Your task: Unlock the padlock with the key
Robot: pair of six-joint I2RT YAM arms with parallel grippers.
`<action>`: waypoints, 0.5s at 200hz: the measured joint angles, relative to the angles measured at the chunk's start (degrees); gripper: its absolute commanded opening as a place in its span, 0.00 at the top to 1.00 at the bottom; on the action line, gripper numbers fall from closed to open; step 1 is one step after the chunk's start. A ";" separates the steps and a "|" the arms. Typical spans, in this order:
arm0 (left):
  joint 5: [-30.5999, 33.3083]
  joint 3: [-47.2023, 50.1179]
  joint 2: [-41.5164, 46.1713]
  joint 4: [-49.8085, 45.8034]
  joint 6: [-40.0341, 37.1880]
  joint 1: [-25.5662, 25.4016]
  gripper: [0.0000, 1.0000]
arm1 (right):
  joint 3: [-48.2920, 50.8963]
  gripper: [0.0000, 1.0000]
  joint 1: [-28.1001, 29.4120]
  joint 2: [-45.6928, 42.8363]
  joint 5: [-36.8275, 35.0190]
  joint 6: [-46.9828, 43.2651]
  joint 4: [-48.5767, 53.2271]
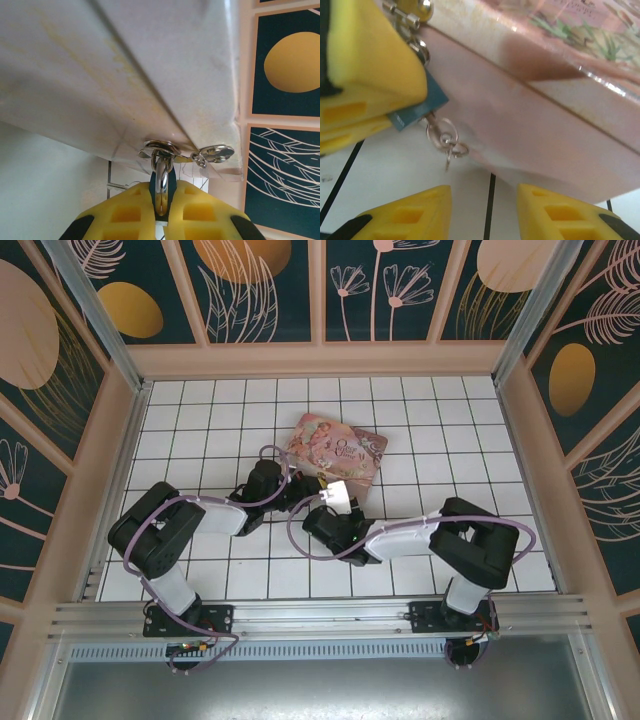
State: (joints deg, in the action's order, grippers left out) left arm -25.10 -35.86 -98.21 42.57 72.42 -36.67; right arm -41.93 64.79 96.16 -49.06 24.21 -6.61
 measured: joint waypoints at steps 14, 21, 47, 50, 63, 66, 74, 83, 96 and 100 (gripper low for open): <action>-0.04 0.00 0.04 0.00 0.00 0.00 1.00 | -0.24 0.61 -0.81 0.00 0.07 -0.70 -0.72; -0.04 0.00 0.04 -0.02 0.00 0.00 1.00 | -0.37 0.62 -1.25 0.00 0.15 -1.14 -0.96; -0.04 0.00 0.13 0.02 0.00 0.00 1.00 | -1.11 0.62 -2.71 0.00 1.18 -2.51 -1.49; 0.02 -0.02 0.17 0.04 0.00 0.02 1.00 | -1.20 0.62 -2.80 0.02 1.31 -2.75 -1.60; 0.07 -0.04 0.26 0.04 0.00 0.09 1.00 | -1.60 0.63 -3.10 0.02 1.92 -3.37 -1.79; 0.07 -0.04 0.26 0.04 0.00 0.15 1.00 | -1.70 0.63 -3.17 0.02 2.12 -3.39 -1.77; 0.07 -0.04 0.26 0.07 0.00 0.31 1.00 | -2.03 0.63 -3.34 0.20 2.49 -3.89 -1.79; 0.15 -0.04 0.28 0.04 0.00 0.48 1.00 | -2.49 0.64 -3.56 0.59 2.71 -4.42 -1.81; 0.26 -0.04 0.28 0.07 0.00 0.68 1.00 | -3.28 0.67 -3.74 1.27 3.10 -4.90 -1.81; 0.31 -0.04 0.31 0.07 0.00 0.70 1.00 | -3.50 0.69 -3.76 1.49 3.15 -4.87 -1.84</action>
State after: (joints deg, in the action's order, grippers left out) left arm -24.80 -35.90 -97.91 42.63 72.42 -35.97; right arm -45.43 61.04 97.65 -45.91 19.33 -8.45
